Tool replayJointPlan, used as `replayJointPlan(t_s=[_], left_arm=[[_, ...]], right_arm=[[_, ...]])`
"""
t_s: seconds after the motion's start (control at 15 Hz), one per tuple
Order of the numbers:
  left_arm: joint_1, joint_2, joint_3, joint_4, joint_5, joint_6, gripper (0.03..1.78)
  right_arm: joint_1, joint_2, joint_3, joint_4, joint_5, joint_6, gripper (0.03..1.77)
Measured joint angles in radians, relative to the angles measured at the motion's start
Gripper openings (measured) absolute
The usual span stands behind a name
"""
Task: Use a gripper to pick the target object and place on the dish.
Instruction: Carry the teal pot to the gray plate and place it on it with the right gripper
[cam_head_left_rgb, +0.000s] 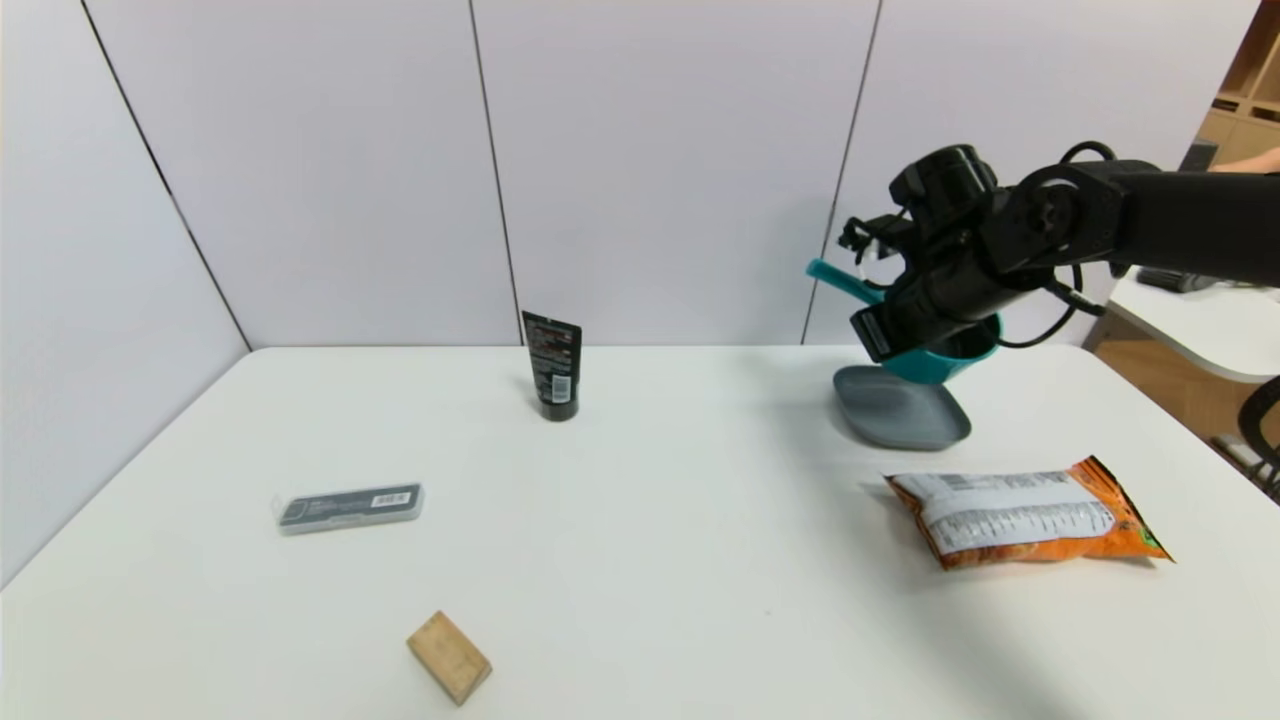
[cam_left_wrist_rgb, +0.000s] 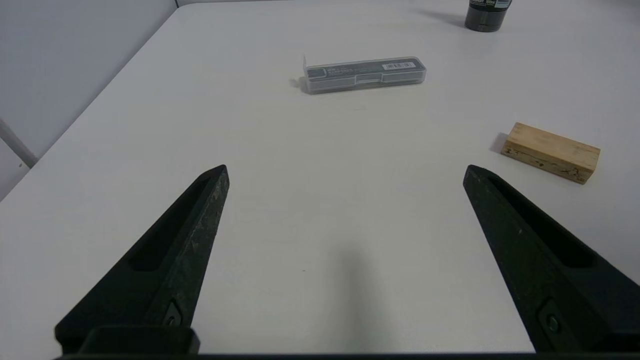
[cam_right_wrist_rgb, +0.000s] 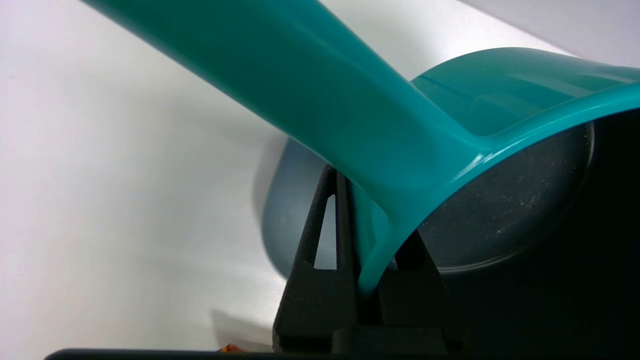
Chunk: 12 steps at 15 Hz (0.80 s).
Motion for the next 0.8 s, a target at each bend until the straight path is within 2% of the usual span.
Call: replayJointPlan(t_s=[0.8], left_arm=[[0.000,0.000,0.000,0.000,0.000,0.000,1.69]], right_arm=[[-0.001,0.119,-0.001,-0.041,0.022,-0.008,0.14]])
